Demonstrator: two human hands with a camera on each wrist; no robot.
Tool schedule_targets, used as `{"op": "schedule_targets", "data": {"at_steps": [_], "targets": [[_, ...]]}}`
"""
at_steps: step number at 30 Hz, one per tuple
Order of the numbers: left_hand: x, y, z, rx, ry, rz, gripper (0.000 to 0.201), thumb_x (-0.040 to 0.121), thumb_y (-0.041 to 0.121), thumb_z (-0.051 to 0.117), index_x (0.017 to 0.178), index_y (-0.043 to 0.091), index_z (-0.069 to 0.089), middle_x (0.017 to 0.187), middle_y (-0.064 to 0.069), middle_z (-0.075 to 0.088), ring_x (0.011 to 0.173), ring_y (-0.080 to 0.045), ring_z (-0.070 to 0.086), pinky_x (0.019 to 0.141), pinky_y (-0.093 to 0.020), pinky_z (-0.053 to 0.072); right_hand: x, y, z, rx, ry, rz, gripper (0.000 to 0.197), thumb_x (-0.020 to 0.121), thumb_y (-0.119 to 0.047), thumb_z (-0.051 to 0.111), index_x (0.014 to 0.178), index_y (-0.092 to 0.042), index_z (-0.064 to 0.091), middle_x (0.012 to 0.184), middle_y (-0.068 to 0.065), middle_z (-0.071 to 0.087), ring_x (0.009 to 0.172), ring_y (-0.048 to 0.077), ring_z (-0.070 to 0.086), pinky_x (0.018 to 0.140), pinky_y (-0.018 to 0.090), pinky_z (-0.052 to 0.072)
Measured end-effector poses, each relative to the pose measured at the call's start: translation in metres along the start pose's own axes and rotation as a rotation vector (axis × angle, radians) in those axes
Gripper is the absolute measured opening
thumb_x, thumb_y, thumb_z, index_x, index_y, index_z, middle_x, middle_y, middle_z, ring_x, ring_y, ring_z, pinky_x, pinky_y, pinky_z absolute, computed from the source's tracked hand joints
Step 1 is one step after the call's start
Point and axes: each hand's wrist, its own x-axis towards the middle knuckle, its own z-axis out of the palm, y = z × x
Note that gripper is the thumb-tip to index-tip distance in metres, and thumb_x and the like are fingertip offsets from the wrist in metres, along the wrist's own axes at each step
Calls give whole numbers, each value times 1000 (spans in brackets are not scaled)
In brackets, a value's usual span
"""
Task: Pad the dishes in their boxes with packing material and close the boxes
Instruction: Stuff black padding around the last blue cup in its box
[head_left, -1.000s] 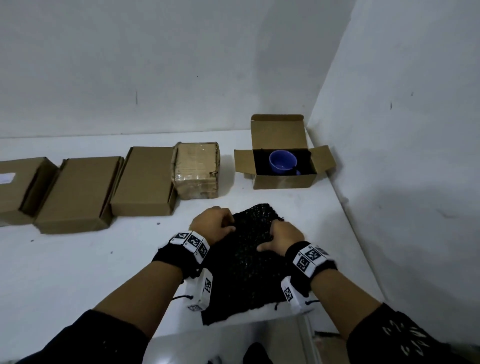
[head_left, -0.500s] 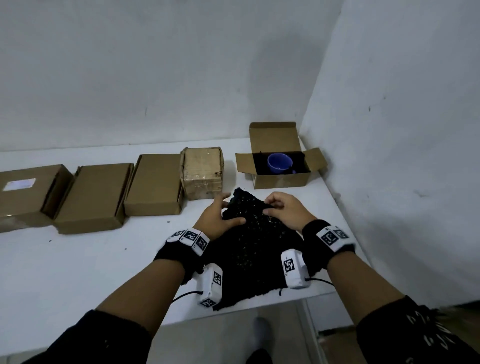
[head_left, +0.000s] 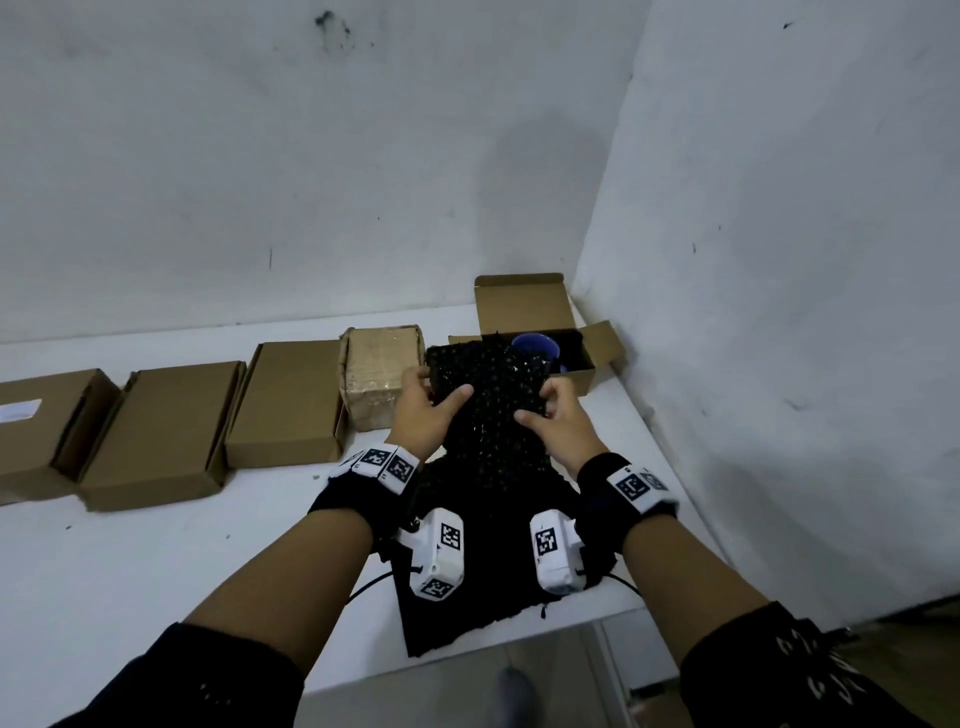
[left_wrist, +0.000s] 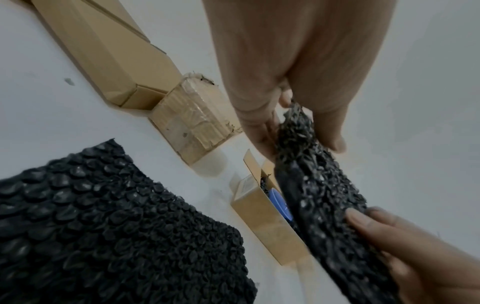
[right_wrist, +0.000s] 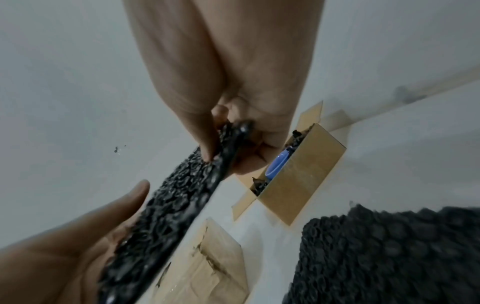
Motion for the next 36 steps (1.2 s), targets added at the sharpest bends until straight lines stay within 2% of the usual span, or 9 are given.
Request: {"op": "schedule_targets", "data": {"at_steps": [4, 8, 15, 18, 21, 25, 28, 31, 36], "targets": [[10, -2, -1, 33, -120, 100, 87, 68, 9, 82, 126, 26, 19, 118, -9, 56, 106, -20, 61, 92, -35, 51, 17, -6, -18, -89, -29, -106, 17, 87, -7, 63, 102, -14, 61, 108, -2, 59, 104, 11, 54, 91, 24, 42], [24, 12, 4, 342, -154, 236, 55, 72, 12, 80, 121, 19, 56, 116, 2, 58, 106, -14, 55, 93, -30, 48, 35, -7, -37, -228, -93, -133, 40, 81, -17, 73, 118, -20, 62, 123, -3, 58, 118, 11, 51, 103, 29, 39], [61, 21, 18, 519, -148, 390, 12, 76, 20, 77, 78, 14, 67, 100, -4, 56, 94, -12, 50, 82, -20, 35, 69, -20, -64, -309, -54, -282, 12, 81, -16, 73, 88, -13, 63, 106, 4, 54, 101, 13, 51, 81, 7, 37], [70, 24, 29, 396, -160, 336, 22, 77, 18, 76, 70, 26, 56, 98, -1, 62, 94, -14, 57, 83, -25, 45, 87, -24, -68, -175, -54, -205, 17, 82, -17, 72, 84, -16, 55, 88, 0, 60, 81, 12, 57, 71, 18, 45], [78, 26, 46, 385, -100, 267, 25, 78, 17, 73, 73, 27, 50, 79, 2, 60, 74, -12, 55, 64, -19, 45, 104, -23, -65, -347, 97, -220, 19, 82, -17, 69, 84, -17, 51, 76, -8, 53, 70, 6, 50, 60, 11, 38], [89, 25, 69, 396, -64, 209, 16, 83, 18, 69, 84, 16, 53, 80, 2, 59, 71, -8, 54, 57, -8, 42, 118, -17, -57, -296, 102, -249, 17, 84, -15, 67, 85, -20, 51, 83, -5, 57, 84, 16, 57, 75, 25, 48], [97, 23, 79, 296, -173, 165, 12, 86, 18, 67, 93, 13, 58, 89, -2, 63, 81, -14, 60, 67, -6, 46, 126, -13, -58, -169, 24, -166, 11, 86, -24, 66, 89, -20, 55, 92, 1, 62, 91, 19, 60, 82, 35, 54], [105, 18, 84, 281, -298, 145, 27, 88, 27, 63, 109, 10, 64, 104, -5, 68, 99, -20, 64, 91, -34, 52, 131, -11, -59, -29, -83, -60, 15, 88, -33, 63, 91, -19, 57, 99, 6, 62, 97, 22, 62, 79, 35, 58], [111, 19, 91, 138, -370, 77, 23, 95, 13, 52, 116, 13, 63, 112, -8, 65, 107, -20, 61, 97, -32, 48, 149, 0, -69, 50, -57, -55, 27, 84, -10, 69, 98, -22, 49, 111, 13, 61, 102, 25, 61, 72, 33, 56]]}}
